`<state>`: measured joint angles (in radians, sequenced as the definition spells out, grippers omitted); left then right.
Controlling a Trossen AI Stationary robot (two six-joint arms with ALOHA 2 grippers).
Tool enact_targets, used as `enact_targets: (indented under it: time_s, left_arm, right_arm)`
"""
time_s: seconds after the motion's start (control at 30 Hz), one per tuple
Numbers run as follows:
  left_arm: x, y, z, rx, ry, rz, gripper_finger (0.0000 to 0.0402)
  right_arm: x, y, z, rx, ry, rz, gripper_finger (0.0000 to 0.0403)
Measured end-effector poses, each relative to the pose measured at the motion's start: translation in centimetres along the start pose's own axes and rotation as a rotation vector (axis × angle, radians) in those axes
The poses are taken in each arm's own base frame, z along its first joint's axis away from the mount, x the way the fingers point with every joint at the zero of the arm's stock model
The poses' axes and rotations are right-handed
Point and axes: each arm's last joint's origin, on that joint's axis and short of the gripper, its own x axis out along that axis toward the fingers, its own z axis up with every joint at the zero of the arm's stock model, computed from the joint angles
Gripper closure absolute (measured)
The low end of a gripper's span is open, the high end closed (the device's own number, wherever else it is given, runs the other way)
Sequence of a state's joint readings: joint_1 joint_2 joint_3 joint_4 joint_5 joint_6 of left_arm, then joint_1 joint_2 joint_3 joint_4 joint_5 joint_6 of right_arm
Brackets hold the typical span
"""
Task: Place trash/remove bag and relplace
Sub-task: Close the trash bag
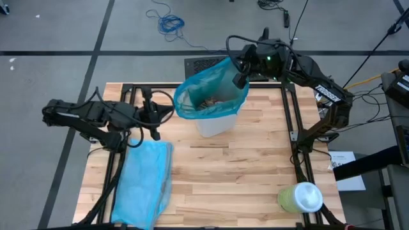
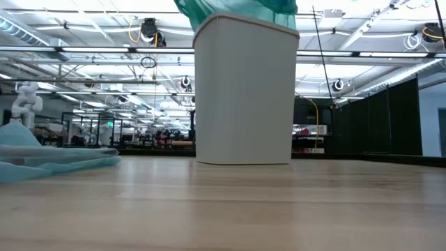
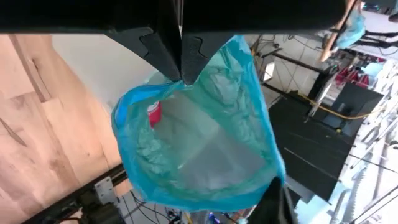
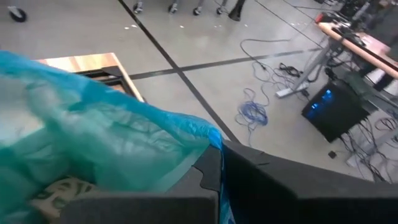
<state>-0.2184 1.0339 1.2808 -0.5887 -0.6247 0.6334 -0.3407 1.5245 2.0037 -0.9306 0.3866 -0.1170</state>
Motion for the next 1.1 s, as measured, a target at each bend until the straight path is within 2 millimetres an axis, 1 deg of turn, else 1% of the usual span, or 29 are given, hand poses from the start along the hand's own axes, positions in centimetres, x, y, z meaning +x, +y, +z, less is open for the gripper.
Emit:
enact_targets:
  time_s: [0.1, 0.2, 0.33, 0.43, 0.53, 0.6, 0.73, 0.83, 0.97, 1.1]
  left_arm:
    - [0.5, -0.4, 0.1, 0.011, 0.011, -0.01, 0.037]
    - [0.8, -0.8, 0.3, 0.035, 0.02, -0.016, 0.0337]
    - [0.5, -1.3, 0.6, 0.119, 0.035, 0.002, 0.0298]
    - [0.1, -1.8, 0.6, 0.184, 0.052, 0.001, 0.028]
    - [-0.5, -2.6, 0.6, 0.229, 0.05, -0.052, 0.0275]
    - [-0.7, -3.5, 0.7, 0.276, 0.049, -0.105, 0.0274]
    - [-0.1, -5.7, 1.5, 0.35, 0.054, -0.153, 0.0274]
    - [0.9, -7.0, 1.9, 0.435, 0.129, -0.084, 0.0274]
    - [2.4, -8.2, 2.2, 0.535, 0.245, 0.037, 0.0274]
    - [3.0, -8.7, 2.4, 0.576, 0.29, 0.105, 0.0274]
  right_arm:
    - [0.6, -0.5, -0.2, 0.007, 0.017, -0.019, 0.0403]
    - [1.0, -0.9, -0.3, 0.017, 0.023, 0.011, 0.0403]
    - [1.2, -1.3, -0.4, 0.039, 0.026, 0.022, 0.0403]
    - [1.3, -1.6, -0.4, 0.046, 0.029, 0.012, 0.0403]
    - [1.4, -1.8, -0.5, 0.048, 0.031, 0.006, 0.0403]
    - [1.4, -1.8, -0.5, 0.049, 0.031, 0.005, 0.0403]
    - [1.4, -1.8, -0.5, 0.049, 0.03, 0.006, 0.0403]
    - [1.4, -1.8, -0.5, 0.049, 0.03, 0.006, 0.0403]
    - [1.4, -1.8, -0.5, 0.049, 0.03, 0.007, 0.0403]
    - [1.4, -1.8, -0.5, 0.049, 0.03, 0.007, 0.0403]
